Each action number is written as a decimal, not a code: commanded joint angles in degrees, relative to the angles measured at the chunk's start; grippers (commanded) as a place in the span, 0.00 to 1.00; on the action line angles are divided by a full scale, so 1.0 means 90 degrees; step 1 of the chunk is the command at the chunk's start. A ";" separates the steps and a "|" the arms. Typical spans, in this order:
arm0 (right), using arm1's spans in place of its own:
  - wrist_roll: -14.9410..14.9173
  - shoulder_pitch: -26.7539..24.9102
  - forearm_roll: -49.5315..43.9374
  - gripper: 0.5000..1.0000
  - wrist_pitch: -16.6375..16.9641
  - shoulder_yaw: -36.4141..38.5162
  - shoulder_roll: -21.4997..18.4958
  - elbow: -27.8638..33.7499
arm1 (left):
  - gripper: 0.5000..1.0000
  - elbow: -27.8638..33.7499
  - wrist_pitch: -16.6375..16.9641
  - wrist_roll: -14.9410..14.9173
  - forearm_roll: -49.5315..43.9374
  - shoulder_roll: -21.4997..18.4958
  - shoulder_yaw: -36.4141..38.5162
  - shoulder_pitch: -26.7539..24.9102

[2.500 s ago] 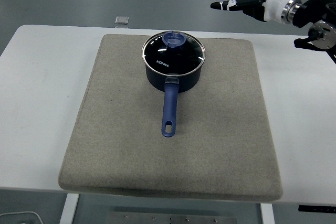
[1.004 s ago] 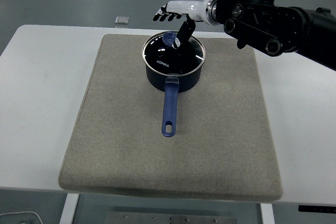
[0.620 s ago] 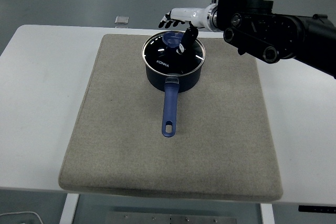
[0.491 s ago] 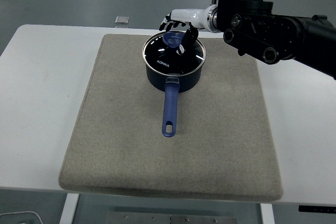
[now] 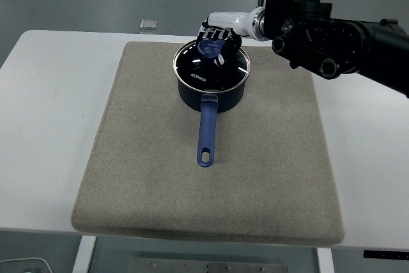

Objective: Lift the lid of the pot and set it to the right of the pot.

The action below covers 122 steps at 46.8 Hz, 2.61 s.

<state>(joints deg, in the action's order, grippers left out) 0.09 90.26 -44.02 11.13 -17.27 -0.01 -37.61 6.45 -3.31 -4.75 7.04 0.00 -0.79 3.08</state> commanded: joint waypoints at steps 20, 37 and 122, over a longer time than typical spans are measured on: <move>-0.0010 0.0049 0.0009 0.16 0.0072 -0.0005 0.0001 -0.0010 | 1.00 -0.0004 -0.0004 0.0001 0.0000 0.0000 0.0000 0.0000; -0.0010 0.0156 0.0018 0.07 0.0092 -0.0005 0.0001 -0.0010 | 1.00 0.0006 -0.0004 0.0001 0.0000 0.0000 0.0000 0.0000; -0.0185 -0.0869 0.0009 0.13 -0.0142 -0.0298 0.2110 -0.0391 | 1.00 0.0006 -0.0004 -0.0009 0.0000 0.0000 0.0000 0.0000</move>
<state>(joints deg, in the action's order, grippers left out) -1.58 83.18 -43.95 11.43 -19.94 19.43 -40.87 6.43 -3.32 -4.77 7.04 0.00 -0.79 3.07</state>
